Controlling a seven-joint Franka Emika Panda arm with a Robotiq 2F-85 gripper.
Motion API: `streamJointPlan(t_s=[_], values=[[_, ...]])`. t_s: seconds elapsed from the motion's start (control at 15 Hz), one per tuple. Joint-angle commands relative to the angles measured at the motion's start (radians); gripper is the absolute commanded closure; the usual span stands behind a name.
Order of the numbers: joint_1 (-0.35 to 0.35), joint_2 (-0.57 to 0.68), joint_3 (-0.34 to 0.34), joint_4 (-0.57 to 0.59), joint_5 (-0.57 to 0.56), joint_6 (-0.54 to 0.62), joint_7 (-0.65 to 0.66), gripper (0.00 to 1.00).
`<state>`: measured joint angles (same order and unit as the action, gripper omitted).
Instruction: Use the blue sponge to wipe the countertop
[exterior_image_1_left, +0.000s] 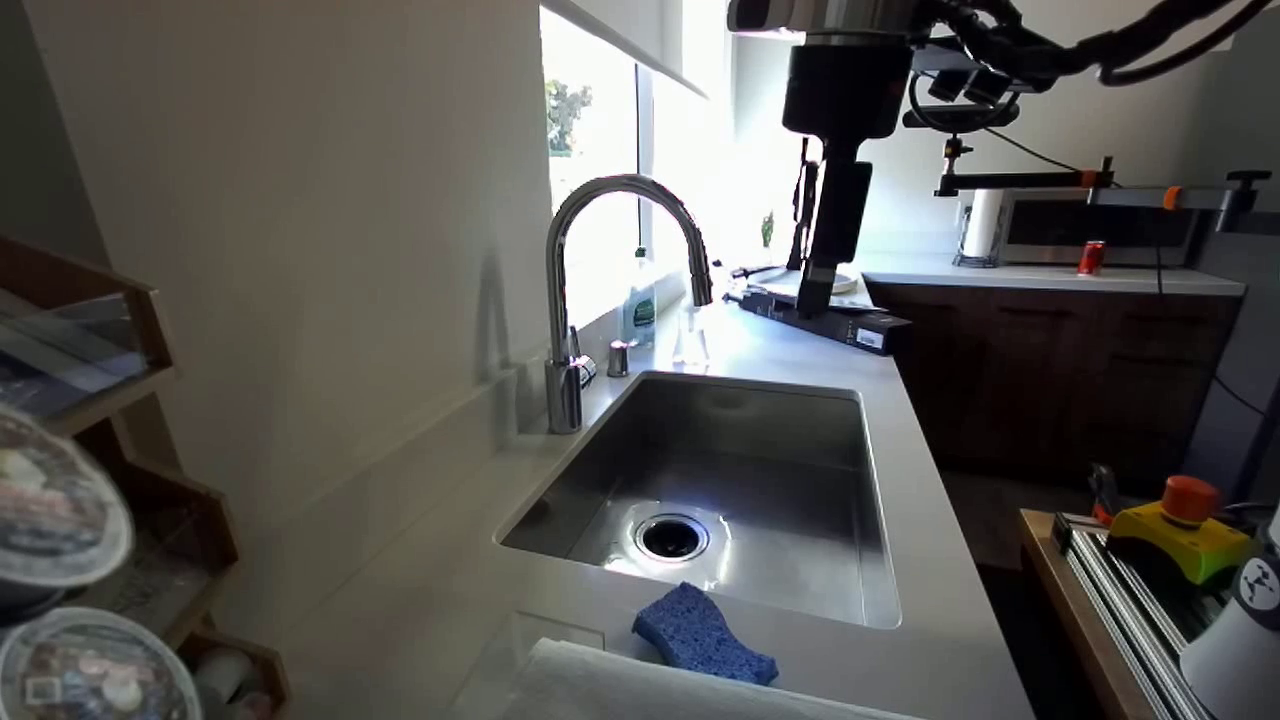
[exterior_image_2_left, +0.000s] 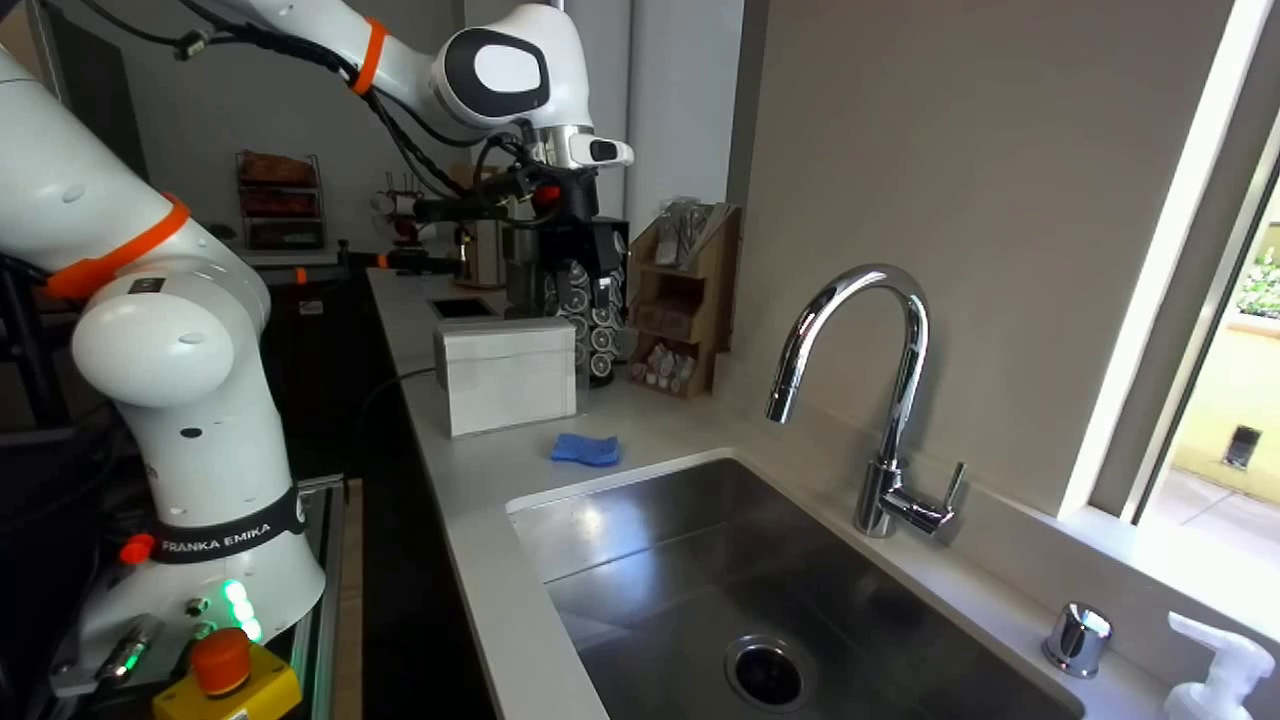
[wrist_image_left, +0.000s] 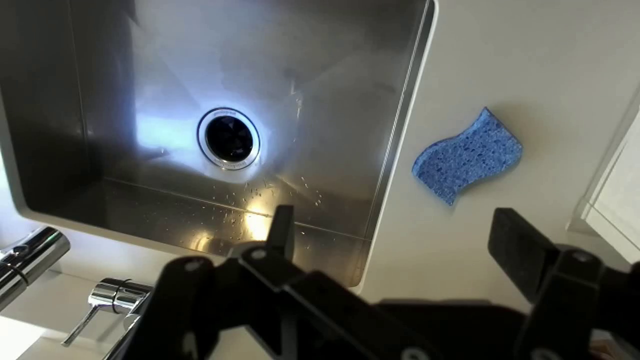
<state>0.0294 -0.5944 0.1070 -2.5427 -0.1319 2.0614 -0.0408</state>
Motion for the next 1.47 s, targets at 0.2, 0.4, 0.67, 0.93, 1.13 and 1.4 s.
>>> streamJointPlan(t_s=[0.2,0.4,0.67,0.93,1.13,1.4], values=[[0.014,0.001,-0.012,0.002,-0.008,-0.004,0.007,0.0],[0.014,0.001,-0.012,0.002,-0.008,-0.004,0.007,0.0],[0.014,0.001,-0.012,0.002,-0.008,-0.004,0.007,0.0],[0.014,0.001,-0.012,0.002,-0.008,-0.004,0.007,0.0],[0.014,0.019,0.001,-0.002,-0.013,0.006,0.026,0.0],[0.013,0.039,0.022,-0.03,-0.006,0.063,0.095,0.0]])
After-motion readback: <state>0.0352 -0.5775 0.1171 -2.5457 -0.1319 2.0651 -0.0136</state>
